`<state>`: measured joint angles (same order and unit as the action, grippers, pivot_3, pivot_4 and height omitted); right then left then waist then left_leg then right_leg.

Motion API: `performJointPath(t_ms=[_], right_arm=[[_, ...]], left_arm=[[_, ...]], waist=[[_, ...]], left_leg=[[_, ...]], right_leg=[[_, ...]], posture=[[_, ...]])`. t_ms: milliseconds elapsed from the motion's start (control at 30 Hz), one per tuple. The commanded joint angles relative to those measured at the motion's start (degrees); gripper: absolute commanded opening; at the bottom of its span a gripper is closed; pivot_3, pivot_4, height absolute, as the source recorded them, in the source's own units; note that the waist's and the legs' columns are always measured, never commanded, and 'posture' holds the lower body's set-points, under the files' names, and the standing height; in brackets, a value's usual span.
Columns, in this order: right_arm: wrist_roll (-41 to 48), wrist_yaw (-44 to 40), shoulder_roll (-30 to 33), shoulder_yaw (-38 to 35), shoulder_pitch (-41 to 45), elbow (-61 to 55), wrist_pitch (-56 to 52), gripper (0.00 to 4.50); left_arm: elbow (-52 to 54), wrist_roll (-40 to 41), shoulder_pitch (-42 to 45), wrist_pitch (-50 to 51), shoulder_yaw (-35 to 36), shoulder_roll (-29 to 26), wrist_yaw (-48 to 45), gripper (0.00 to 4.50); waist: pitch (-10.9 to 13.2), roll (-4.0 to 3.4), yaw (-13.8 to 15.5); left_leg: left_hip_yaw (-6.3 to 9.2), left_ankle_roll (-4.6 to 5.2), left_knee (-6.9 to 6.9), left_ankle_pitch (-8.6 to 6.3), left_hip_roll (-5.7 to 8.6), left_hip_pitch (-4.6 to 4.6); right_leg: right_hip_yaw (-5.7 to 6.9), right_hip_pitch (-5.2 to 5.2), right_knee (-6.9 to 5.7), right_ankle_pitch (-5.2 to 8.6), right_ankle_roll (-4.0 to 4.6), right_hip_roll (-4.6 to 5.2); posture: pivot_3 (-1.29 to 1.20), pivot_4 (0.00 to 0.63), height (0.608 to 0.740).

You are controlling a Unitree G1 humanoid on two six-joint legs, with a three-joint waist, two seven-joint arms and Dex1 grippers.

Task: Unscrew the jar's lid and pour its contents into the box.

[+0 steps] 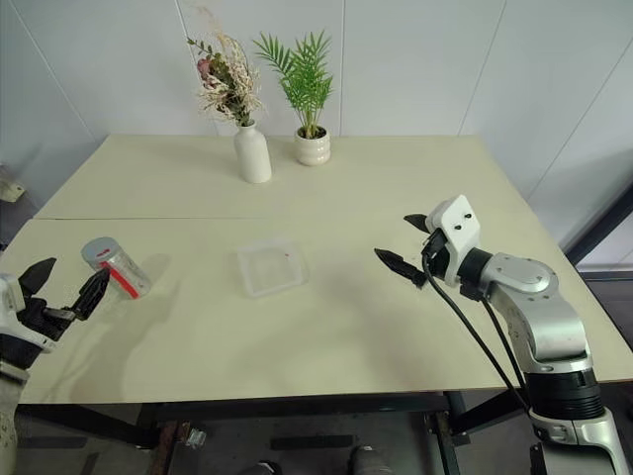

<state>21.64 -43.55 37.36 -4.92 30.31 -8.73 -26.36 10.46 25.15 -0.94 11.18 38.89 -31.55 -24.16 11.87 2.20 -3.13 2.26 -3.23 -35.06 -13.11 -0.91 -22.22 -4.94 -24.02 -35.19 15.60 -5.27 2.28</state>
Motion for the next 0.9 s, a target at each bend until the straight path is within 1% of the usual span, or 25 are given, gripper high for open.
performJointPath(t_ms=[33,300,433,533,600,767,900], right_arm=[[0.3,0.3,-0.5,-0.3,1.1,-1.2,0.5,4.5],[0.1,0.1,-1.1,-0.2,1.7,-1.1,0.4,4.5],[0.0,0.4,-1.2,-0.4,1.5,-1.5,0.5,4.5],[0.1,0.7,-1.2,-0.5,1.2,-2.1,0.3,4.5],[0.1,0.9,-1.2,-0.6,1.2,-2.3,0.2,4.5],[0.2,1.3,-0.9,-1.0,0.8,-2.9,-0.1,4.5],[0.3,1.4,-0.8,-1.0,0.8,-3.1,-0.3,4.5]], left_arm=[[-1.2,-1.4,-0.2,-2.1,0.2,-0.2,1.1,4.44],[-8.6,-5.5,4.8,-4.4,-4.0,1.5,6.2,4.44],[-13.7,-6.7,8.3,-6.7,-6.0,2.2,7.1,4.44],[-15.5,-7.0,8.9,-7.9,-6.6,2.0,7.0,4.44],[-18.9,-8.1,11.0,-10.4,-7.5,2.2,7.4,4.44],[-23.1,-9.0,14.2,-13.9,-8.4,3.0,9.4,4.44],[-25.6,-9.4,15.8,-15.5,-9.3,3.2,9.4,4.44]], waist=[[0.0,0.0,-0.1],[0.0,0.01,0.0],[0.0,0.01,0.1],[0.0,0.02,-0.1],[0.0,0.02,0.0],[0.0,0.03,0.1],[0.0,0.02,0.1]], left_leg=[[-0.02,0.0,0.0,0.0,0.0,0.0],[-0.07,0.07,0.01,-0.04,0.0,-0.05],[-0.07,0.09,0.01,-0.05,0.0,-0.06],[-0.1,0.09,0.01,-0.06,0.0,-0.05],[-0.12,0.1,0.01,-0.07,-0.01,-0.05],[-0.12,0.1,0.0,-0.07,0.01,-0.06],[-0.13,0.12,0.02,-0.1,0.0,-0.06]], right_leg=[[-0.01,0.0,0.02,0.0,0.0,0.0],[-0.04,0.0,0.16,-0.07,-0.11,0.0],[-0.03,0.0,0.16,-0.13,-0.22,0.0],[-0.06,0.0,0.16,-0.17,-0.29,0.0],[-0.06,0.0,0.16,-0.43,-0.76,-0.01],[-0.06,0.0,0.21,-0.44,-0.78,0.01],[-0.05,0.0,0.22,-0.58,-1.02,0.01]], posture=[[0.0,0.15,0.74],[0.0,0.15,0.74],[0.0,0.15,0.74],[0.0,0.15,0.74],[0.0,0.15,0.74],[0.0,0.15,0.74],[0.0,0.15,0.74]])
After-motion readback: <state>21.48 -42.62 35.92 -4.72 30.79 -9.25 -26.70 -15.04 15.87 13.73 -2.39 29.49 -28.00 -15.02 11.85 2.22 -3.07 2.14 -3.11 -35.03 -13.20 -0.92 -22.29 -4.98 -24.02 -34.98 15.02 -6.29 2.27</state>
